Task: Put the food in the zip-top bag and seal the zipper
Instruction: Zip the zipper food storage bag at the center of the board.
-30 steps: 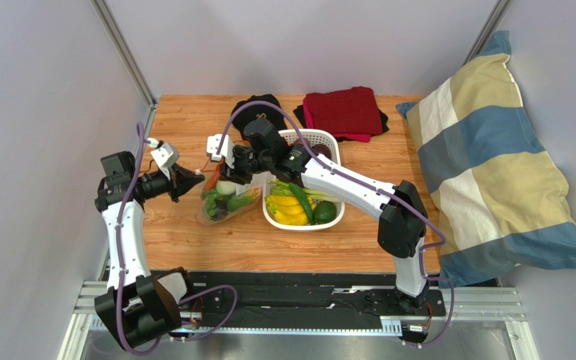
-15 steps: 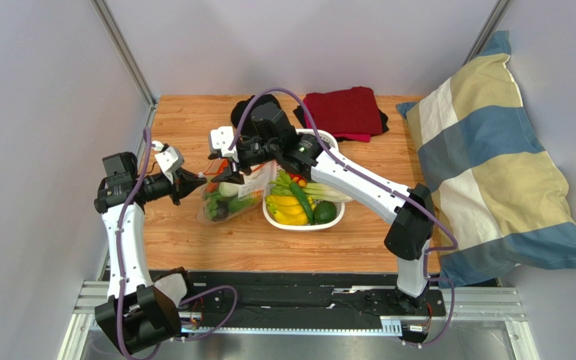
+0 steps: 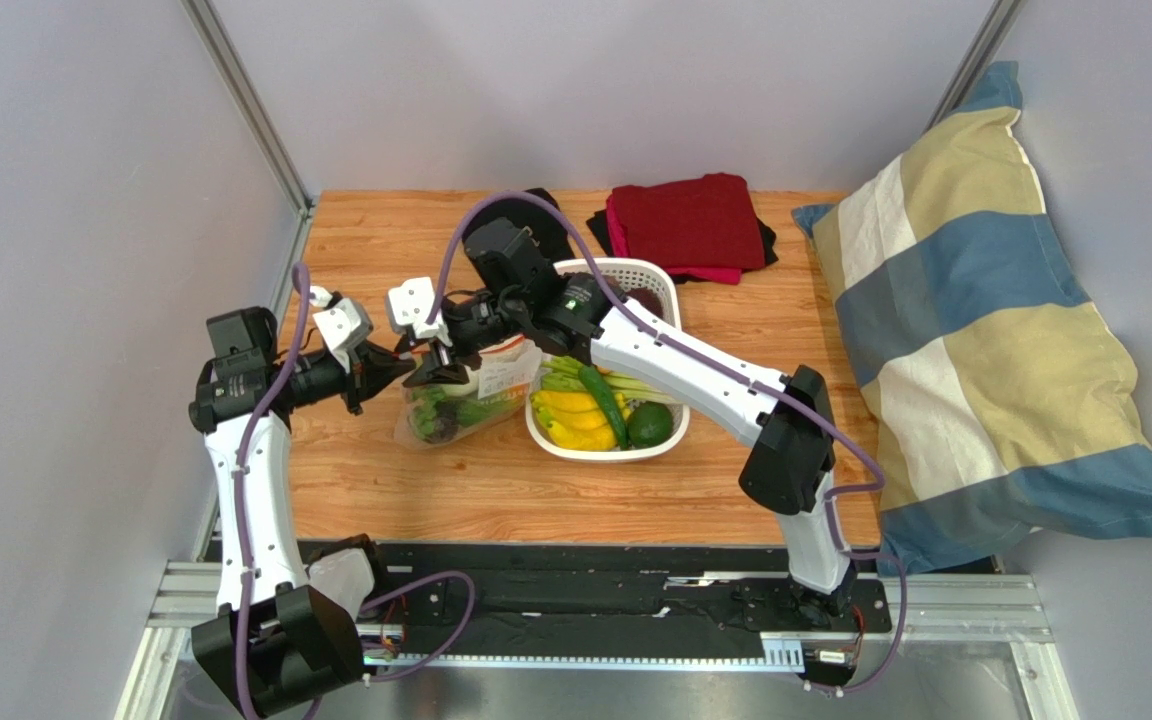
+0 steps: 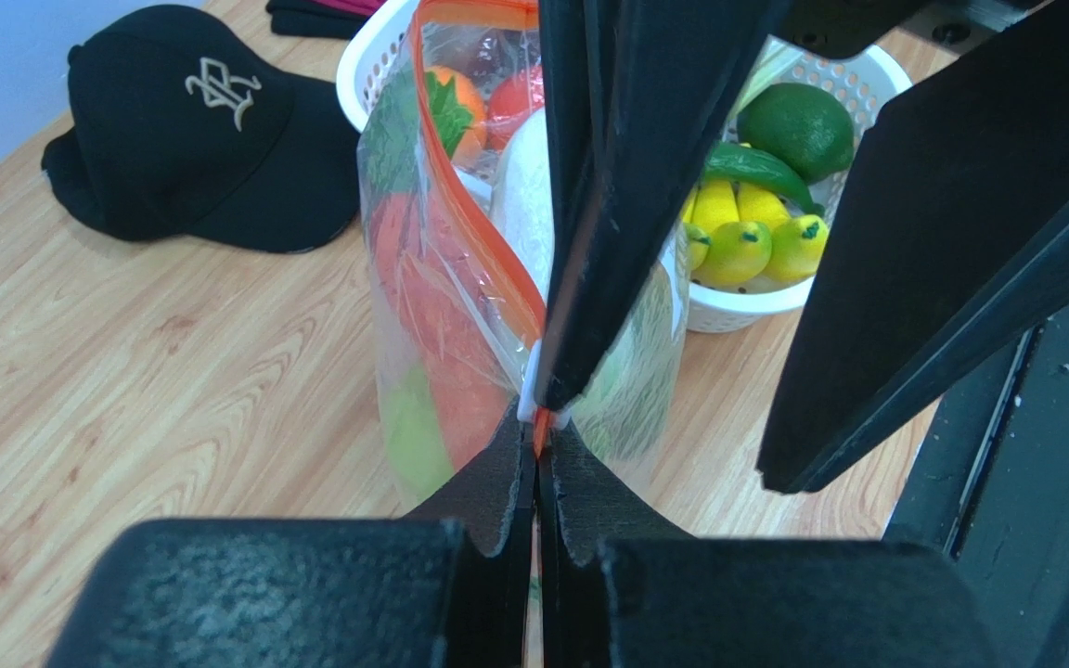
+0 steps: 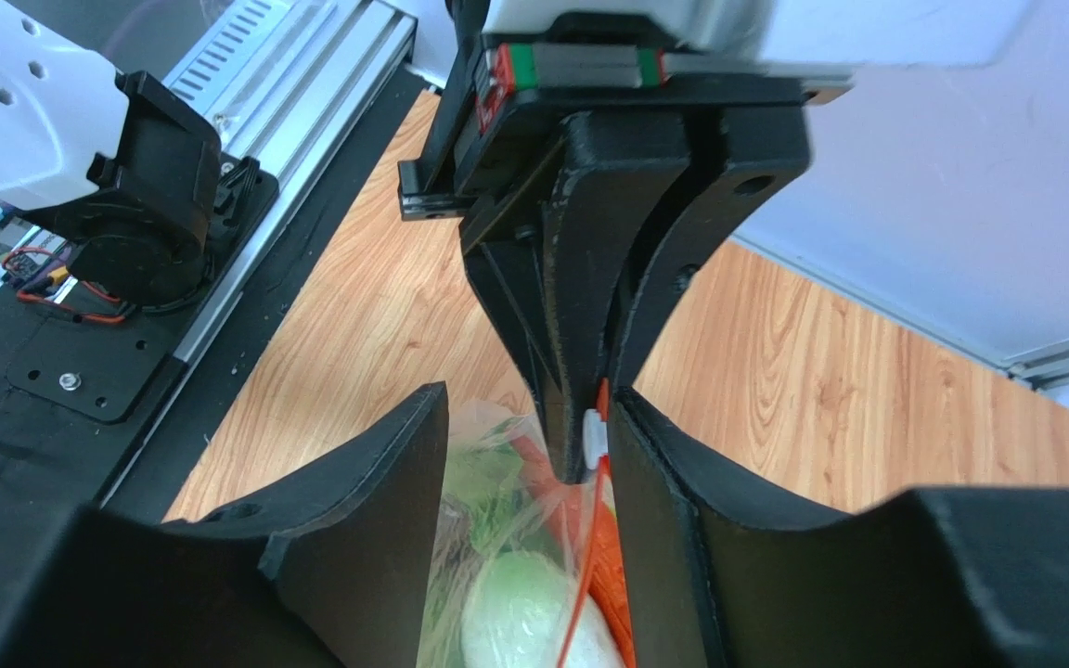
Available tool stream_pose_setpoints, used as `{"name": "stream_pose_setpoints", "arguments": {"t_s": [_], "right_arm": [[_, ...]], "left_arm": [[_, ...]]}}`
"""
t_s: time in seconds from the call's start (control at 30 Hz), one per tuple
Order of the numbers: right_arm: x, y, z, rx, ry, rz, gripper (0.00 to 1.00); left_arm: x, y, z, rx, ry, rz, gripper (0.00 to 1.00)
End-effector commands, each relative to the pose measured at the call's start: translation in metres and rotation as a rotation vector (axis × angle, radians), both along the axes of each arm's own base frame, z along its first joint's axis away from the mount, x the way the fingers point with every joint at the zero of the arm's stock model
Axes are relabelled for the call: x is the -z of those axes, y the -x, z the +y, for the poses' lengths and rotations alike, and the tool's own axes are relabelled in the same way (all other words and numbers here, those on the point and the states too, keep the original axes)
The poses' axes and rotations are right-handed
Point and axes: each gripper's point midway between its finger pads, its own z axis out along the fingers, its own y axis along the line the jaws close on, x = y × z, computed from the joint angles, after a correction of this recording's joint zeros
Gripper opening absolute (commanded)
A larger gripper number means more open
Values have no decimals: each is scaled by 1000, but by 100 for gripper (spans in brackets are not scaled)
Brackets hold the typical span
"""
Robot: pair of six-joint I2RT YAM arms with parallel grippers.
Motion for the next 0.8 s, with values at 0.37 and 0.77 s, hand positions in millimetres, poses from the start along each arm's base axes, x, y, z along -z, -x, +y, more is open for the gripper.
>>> {"name": "stream_pose_setpoints", "arguments": {"t_s": [0.37, 0.77], "right_arm": [[-6, -18, 9, 111, -8, -61, 44], [8, -20, 6, 104, 24, -79, 30]], "left_arm": [[-19, 6, -7, 46, -25, -106, 0], [-19, 7, -8, 57, -28, -112, 0]]}}
